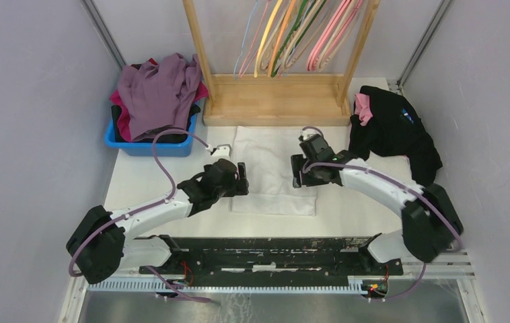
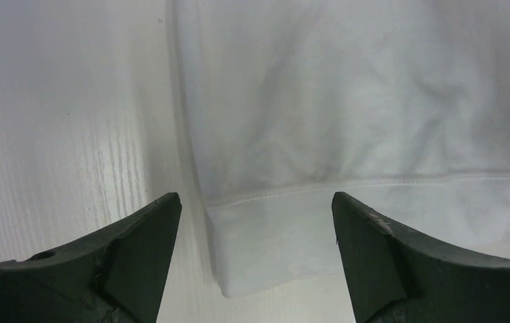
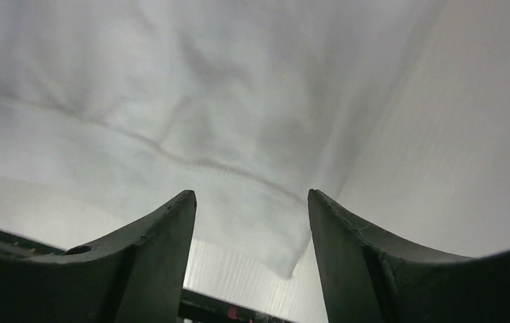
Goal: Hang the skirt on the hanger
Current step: Flatten out the skirt at the center of the board, then pick up the hanger from the clothesline.
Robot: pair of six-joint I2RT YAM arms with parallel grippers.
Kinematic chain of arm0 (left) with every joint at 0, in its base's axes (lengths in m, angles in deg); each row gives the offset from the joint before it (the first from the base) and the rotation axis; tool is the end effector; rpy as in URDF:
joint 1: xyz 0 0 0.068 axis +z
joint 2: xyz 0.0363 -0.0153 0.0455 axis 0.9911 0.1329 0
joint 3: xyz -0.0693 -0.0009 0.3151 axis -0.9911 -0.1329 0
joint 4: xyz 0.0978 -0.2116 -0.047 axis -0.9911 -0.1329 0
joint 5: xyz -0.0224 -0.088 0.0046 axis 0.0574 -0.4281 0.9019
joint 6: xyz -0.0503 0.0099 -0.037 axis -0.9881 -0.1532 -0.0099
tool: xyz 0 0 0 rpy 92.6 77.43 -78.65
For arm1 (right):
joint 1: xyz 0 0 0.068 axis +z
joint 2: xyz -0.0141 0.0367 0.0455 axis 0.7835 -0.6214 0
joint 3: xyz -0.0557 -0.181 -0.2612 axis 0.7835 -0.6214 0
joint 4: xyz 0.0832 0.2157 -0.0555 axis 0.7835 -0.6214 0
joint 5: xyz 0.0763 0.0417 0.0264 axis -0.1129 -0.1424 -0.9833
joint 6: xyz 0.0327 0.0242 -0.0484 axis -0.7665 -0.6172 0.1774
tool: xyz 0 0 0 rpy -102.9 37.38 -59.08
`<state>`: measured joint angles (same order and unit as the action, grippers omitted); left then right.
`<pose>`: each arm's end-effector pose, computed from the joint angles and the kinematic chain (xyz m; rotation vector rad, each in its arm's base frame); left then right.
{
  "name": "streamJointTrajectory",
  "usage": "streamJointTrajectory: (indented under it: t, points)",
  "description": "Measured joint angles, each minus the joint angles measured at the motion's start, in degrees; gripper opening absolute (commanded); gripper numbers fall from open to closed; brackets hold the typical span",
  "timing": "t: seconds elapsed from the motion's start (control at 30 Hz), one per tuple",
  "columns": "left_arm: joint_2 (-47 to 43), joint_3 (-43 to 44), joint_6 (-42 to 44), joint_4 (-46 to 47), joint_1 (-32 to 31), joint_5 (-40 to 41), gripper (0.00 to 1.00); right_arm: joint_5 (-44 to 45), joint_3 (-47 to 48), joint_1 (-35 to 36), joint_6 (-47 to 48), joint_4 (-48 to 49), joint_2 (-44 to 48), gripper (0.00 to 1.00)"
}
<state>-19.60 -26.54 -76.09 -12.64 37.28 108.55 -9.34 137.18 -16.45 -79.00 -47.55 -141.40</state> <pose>0.1573 -0.1344 0.2492 -0.0228 2.3237 -0.3299 0.2208 0.1520 0.2478 -0.1162 2.6855 0.2910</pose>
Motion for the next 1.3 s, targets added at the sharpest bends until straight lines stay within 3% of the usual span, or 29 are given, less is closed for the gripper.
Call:
streamJointTrajectory:
  t: [0.07, 0.3, 0.63, 0.73, 1.0, 1.13, 1.3]
  points:
    - [0.28, 0.7, 0.31, -0.02, 0.0, -0.83, 1.0, -0.02, 0.35, 0.0, 0.48, -2.82, 6.56, 0.69]
    - [0.22, 1.46, 0.35, -0.11, 0.0, -1.49, 0.99, 2.99, 11.54, 0.04, 2.19, -13.11, 23.91, 0.62]
    - [-1.09, 2.97, 0.85, -0.94, 0.46, -0.04, 0.99, 7.48, 36.15, 0.04, 5.4, -14.8, 20.06, 0.6]
    - [-0.66, 9.55, 2.45, -3.21, 2.27, 1.18, 0.99, 7.48, 33.42, 0.04, 5.35, -14.62, 20.52, 0.6]
    - [2.1, 38.1, 8.2, -5.14, 10.91, 2.45, 0.99, 6.78, 11.26, 0.04, 1.99, -15.56, 29.97, 0.59]
    - [7.41, 50.97, 12.52, -3.41, 13.4, 2.51, 0.99, 4.9, 4.04, 0.04, 0.11, -15.02, 32.89, 0.58]
    - [15.82, 61.18, 16.5, -1.62, 16.98, -0.02, 0.96, 1.62, -2.86, 0.04, -1.95, -13.86, 36.3, 0.58]
